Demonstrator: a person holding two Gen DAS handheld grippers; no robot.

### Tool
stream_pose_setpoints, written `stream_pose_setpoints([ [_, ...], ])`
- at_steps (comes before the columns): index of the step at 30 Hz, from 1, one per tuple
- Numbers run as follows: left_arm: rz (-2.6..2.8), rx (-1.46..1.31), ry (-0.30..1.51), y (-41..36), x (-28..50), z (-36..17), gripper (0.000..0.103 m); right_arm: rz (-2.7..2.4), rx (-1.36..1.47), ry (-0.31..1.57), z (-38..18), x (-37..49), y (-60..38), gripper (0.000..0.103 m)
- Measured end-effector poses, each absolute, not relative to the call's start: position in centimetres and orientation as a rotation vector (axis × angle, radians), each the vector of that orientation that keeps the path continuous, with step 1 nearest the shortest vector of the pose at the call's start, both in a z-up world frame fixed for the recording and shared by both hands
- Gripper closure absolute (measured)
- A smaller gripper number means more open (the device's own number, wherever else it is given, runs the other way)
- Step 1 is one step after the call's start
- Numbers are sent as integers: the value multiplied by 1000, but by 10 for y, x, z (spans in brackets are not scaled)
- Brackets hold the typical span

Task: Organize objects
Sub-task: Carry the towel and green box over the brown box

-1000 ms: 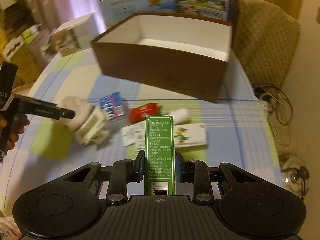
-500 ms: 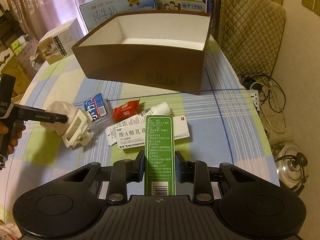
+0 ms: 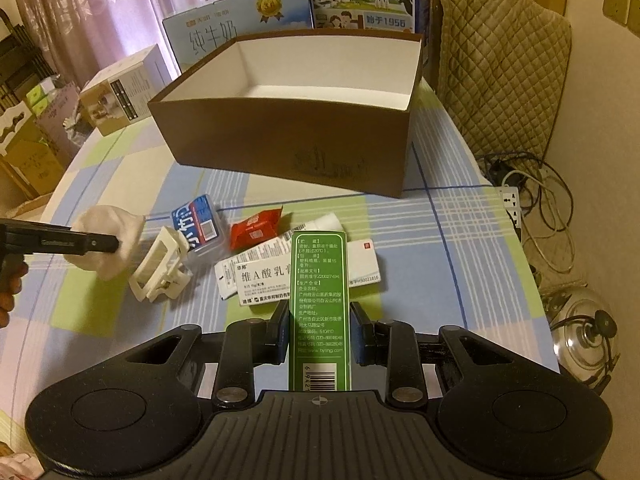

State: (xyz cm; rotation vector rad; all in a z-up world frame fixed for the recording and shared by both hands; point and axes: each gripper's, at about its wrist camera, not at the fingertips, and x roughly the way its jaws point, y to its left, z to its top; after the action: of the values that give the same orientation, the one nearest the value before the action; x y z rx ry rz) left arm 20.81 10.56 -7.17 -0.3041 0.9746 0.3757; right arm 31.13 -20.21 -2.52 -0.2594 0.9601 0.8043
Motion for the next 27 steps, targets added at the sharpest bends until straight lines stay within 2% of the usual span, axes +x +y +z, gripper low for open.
stream_pose_setpoints([
  [11,387,-276,856,100,210,-20,63,858,-220,878,5,334,-190,76],
  [27,368,-138,758,113,308,36,63,901,-169,729,61,420,-125,76],
])
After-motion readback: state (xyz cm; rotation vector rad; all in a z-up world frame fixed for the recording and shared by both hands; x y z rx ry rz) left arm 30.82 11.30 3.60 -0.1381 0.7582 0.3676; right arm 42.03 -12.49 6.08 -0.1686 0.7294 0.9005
